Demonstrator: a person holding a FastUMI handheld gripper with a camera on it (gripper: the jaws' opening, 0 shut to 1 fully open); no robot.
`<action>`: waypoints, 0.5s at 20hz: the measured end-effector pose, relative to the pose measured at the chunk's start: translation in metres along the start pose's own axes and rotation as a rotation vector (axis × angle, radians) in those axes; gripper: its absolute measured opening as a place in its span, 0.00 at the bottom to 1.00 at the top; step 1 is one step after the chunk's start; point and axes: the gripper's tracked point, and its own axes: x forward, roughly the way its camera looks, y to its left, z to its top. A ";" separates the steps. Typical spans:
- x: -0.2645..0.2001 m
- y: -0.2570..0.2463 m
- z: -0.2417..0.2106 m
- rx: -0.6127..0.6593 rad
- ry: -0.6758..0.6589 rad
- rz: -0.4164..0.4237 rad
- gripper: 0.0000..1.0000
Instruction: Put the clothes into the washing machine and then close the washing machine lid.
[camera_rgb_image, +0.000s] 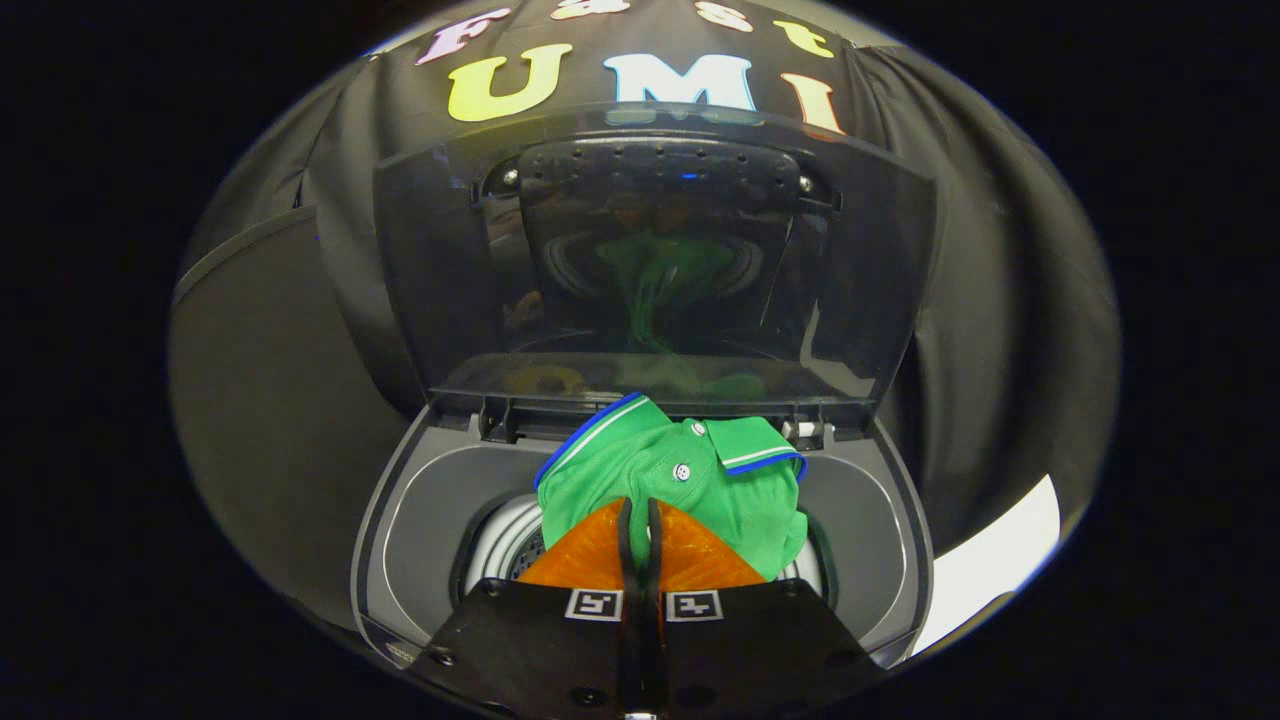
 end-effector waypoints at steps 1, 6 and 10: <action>0.000 0.000 -0.004 0.002 0.004 0.000 0.02; 0.011 0.003 -0.016 0.006 0.038 -0.001 0.02; 0.016 0.003 -0.028 0.019 0.069 -0.003 0.02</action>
